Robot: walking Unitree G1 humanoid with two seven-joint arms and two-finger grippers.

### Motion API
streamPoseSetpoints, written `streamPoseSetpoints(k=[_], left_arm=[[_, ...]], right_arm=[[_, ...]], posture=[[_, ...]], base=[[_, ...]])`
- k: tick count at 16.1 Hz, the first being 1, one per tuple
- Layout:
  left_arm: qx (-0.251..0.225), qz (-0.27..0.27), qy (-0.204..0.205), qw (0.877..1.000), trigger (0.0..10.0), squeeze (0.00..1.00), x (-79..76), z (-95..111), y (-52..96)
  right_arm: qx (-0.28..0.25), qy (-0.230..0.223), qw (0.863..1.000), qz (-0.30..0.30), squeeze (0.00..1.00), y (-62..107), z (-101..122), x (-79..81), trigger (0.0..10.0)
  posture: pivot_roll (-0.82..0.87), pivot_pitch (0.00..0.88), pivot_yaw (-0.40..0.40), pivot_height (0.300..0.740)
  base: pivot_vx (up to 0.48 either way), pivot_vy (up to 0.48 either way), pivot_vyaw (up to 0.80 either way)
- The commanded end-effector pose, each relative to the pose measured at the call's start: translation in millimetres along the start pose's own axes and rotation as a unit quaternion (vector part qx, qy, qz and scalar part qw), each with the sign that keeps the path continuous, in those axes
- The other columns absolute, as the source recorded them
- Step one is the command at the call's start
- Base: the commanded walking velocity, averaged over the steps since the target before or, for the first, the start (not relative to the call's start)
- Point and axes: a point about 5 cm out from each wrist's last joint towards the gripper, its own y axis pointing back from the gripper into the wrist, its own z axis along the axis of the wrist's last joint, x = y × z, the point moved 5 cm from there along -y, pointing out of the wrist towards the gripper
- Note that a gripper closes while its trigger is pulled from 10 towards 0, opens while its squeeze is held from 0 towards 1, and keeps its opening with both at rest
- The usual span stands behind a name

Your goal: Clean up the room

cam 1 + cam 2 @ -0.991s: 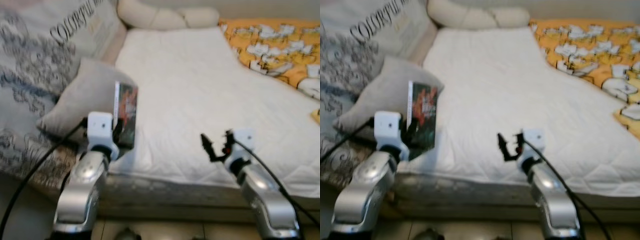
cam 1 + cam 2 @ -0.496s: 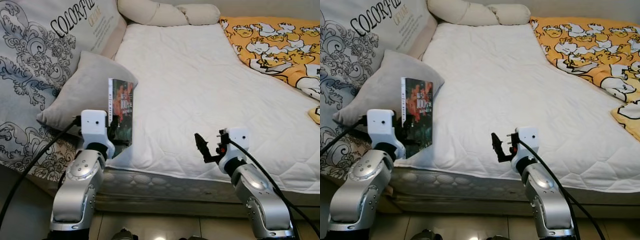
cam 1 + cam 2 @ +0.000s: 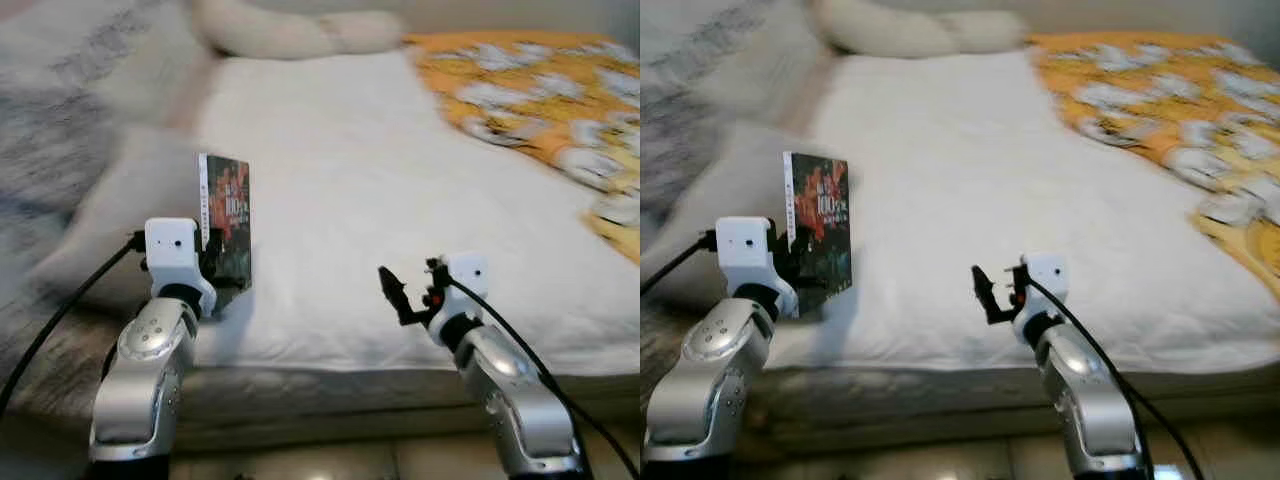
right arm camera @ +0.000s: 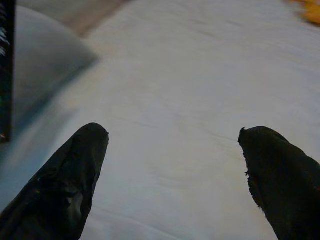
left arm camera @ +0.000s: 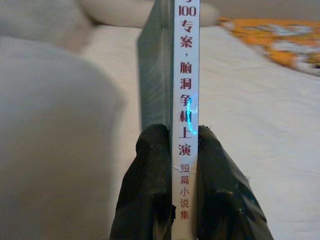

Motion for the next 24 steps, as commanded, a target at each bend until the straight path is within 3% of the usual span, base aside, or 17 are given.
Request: streamPoseSetpoints(k=[1,8,10,12,24], left_arm=[[-0.021,-0.016,-0.001,1.000,10.0,0.00,-6.5,11.3,-0.3],[-0.022,-0.019,0.003,1.000,10.0,0.00,-6.9,11.7,-1.0],[-0.023,-0.019,0.003,1.000,10.0,0.00,-6.3,11.9,-0.6],[-0.024,-0.020,0.003,1.000,10.0,0.00,-6.3,12.2,-0.6],[-0.019,-0.032,0.006,0.999,10.0,0.00,-14.5,6.9,1.5]], right_arm=[[-0.005,0.001,1.000,-0.003,0.00,-0.2,4.3,-0.9,10.0],[-0.004,0.019,1.000,0.005,0.00,-0.1,4.1,1.3,10.0],[0.001,0.052,0.998,0.023,0.00,-1.0,2.7,9.1,10.0],[-0.003,0.019,1.000,0.010,0.00,-1.8,3.1,5.5,10.0],[-0.002,0.026,1.000,0.013,0.00,-0.3,3.1,2.7,10.0]], posture=[[-0.03,0.036,0.013,0.740],[-0.03,0.035,0.014,0.740],[-0.03,0.032,0.011,0.740],[-0.03,0.027,0.010,0.740],[-0.04,0.009,0.004,0.740]], base=[[0.240,0.000,0.00],[0.243,0.000,0.00],[0.279,0.000,0.71],[0.279,0.000,0.00],[0.277,0.000,-0.07]])
